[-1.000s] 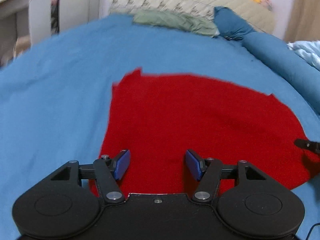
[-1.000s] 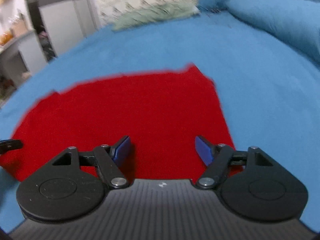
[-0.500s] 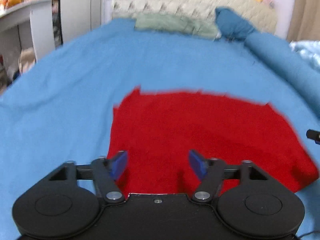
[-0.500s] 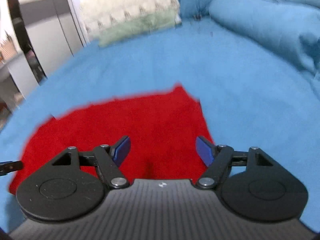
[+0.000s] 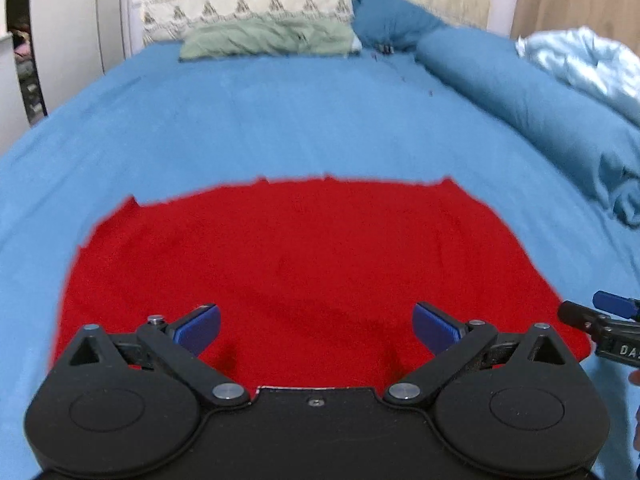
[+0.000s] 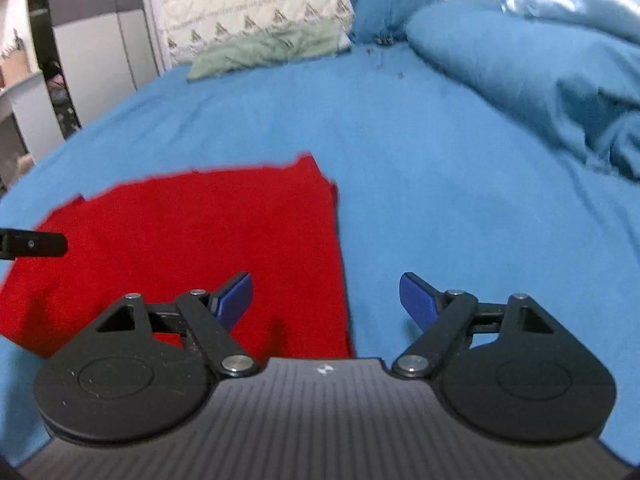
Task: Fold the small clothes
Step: 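Lay the hem over the collar and open both grippers, then grasp the folded sweater edge with the right gripper and fold it over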
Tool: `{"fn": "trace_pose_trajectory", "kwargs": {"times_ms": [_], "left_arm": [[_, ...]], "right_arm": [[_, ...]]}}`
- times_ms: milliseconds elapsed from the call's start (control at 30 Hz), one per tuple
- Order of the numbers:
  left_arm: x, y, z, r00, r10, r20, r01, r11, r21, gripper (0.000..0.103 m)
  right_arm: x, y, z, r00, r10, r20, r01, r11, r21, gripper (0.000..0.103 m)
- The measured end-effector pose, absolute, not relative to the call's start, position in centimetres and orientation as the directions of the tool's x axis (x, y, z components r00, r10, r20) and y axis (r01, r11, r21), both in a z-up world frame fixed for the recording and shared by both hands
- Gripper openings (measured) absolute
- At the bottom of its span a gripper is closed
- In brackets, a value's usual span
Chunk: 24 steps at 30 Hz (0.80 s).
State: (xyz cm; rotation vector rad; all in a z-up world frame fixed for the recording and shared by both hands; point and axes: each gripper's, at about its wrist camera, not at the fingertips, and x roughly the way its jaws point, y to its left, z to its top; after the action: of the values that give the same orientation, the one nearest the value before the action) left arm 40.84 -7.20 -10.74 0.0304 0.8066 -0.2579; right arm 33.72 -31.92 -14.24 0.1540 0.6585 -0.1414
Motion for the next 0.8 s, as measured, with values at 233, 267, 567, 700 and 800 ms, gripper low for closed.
{"fn": "trace_pose_trajectory", "kwargs": {"times_ms": [233, 267, 567, 700, 800], "left_arm": [[41.7, -7.4, -15.7, 0.597, -0.178, -0.782, 0.236, 0.971, -0.04, 0.103], [41.6, -7.1, -15.9, 0.607, -0.185, -0.773, 0.238, 0.97, -0.045, 0.103], [41.9, -6.9, -16.5, 0.611, -0.173, -0.772, 0.211, 0.976, -0.052, 0.103], [42.5, -7.0, -16.2, 0.597, -0.177, -0.783, 0.22, 0.974, -0.053, 0.103], [42.9, -6.8, -15.5, 0.58, -0.171, -0.797, 0.212, 0.976, -0.055, 0.103]], "right_arm": [[32.9, -31.2, -18.4, 0.789, -0.106, -0.605, 0.178, 0.982, 0.06, 0.077], [32.8, -30.7, -18.7, 0.793, -0.116, -0.598, 0.17, 0.985, 0.035, 0.077], [33.0, -29.1, -18.6, 0.79, -0.089, -0.606, 0.125, 0.992, 0.017, 0.036], [33.6, -30.5, -17.2, 0.758, -0.048, -0.65, 0.183, 0.973, 0.141, 0.022], [33.9, -29.6, -14.6, 0.76, -0.05, -0.648, 0.179, 0.975, 0.134, 0.022]]}}
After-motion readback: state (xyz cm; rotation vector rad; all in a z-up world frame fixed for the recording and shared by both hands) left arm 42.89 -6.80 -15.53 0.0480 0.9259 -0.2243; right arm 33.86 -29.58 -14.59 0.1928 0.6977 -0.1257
